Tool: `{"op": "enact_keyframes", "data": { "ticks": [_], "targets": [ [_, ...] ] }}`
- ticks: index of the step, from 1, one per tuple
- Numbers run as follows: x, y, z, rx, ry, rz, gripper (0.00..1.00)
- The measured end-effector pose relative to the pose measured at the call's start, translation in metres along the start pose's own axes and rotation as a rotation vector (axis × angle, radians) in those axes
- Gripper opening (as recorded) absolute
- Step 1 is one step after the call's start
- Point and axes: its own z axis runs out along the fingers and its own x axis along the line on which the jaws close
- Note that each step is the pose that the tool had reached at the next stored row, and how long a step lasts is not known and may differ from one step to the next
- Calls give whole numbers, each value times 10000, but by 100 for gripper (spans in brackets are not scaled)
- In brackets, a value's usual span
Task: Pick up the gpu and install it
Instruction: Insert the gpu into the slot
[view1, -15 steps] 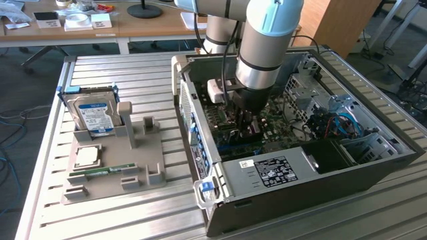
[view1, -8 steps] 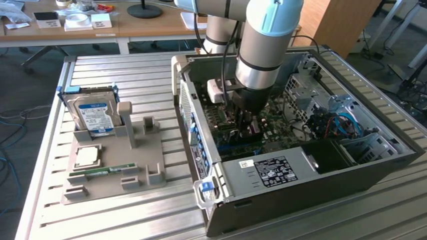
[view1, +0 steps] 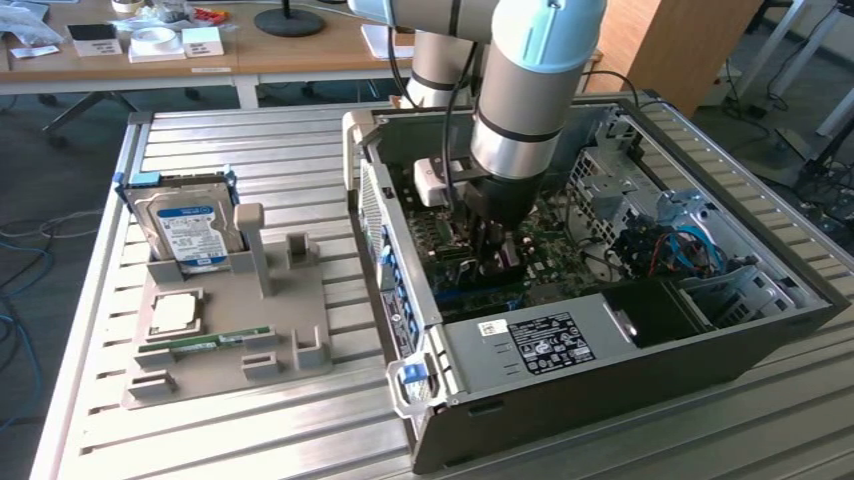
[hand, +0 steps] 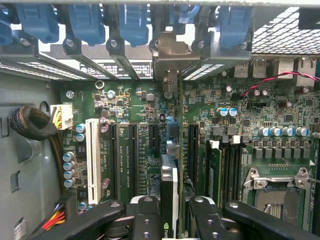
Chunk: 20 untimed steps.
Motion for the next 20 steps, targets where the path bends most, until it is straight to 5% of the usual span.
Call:
{"op": "enact_keyframes", "data": {
  "ticks": [20],
  "targets": [
    [0, 20, 41, 35, -6, -2, 27]
  ]
}}
